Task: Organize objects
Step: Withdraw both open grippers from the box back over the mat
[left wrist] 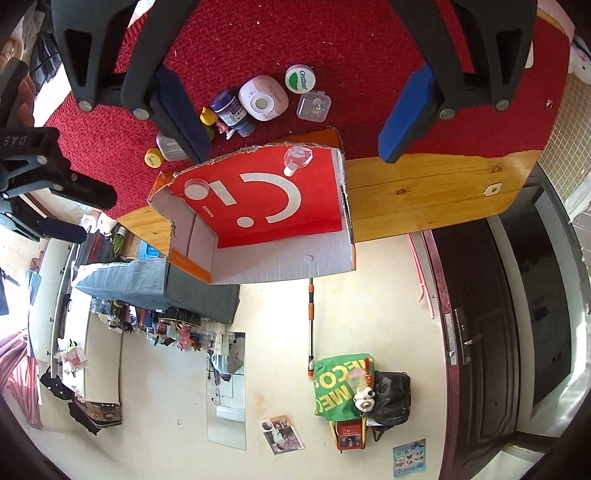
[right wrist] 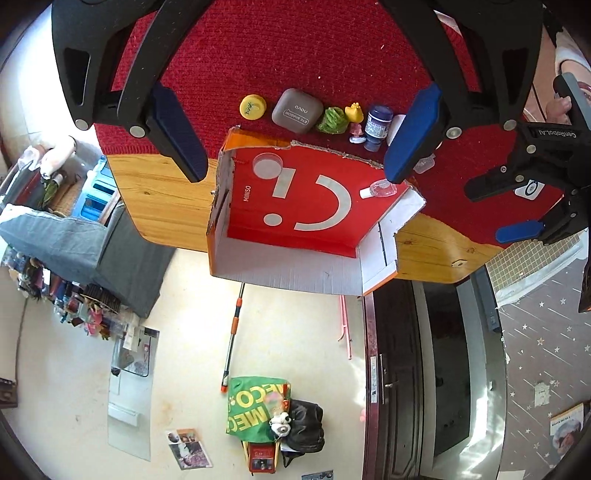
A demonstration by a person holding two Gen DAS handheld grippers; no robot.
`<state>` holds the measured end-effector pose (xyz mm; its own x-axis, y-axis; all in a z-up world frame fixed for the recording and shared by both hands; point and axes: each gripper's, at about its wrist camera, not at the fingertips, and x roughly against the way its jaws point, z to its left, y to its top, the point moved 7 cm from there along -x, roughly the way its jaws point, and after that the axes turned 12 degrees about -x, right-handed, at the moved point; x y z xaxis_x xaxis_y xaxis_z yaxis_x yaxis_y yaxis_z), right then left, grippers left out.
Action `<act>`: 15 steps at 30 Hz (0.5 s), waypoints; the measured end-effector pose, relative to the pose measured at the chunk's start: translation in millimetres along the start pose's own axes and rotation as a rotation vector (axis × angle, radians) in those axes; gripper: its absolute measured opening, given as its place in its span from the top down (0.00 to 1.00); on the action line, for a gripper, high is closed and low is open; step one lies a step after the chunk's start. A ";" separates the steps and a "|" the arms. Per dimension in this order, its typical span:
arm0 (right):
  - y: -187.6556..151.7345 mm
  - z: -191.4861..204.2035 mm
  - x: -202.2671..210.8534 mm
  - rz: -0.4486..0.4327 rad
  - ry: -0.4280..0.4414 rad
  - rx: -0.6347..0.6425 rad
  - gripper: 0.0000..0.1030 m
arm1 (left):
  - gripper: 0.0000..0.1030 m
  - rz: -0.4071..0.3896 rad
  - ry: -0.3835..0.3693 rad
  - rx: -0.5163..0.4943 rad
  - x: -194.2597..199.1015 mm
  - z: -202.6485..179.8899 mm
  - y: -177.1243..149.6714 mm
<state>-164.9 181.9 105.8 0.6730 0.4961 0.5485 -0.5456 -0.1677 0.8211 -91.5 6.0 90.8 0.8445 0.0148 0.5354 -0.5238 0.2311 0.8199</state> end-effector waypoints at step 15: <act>-75.5 -4.1 -12.4 -0.025 -0.042 -0.130 0.05 | 0.02 0.047 0.030 0.172 -16.3 -13.7 -77.7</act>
<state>-134.1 191.9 36.4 0.7058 0.4622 0.5369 -0.5870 -0.0428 0.8085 -63.0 1.1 15.6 0.8201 0.0517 0.5699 -0.5722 0.0595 0.8180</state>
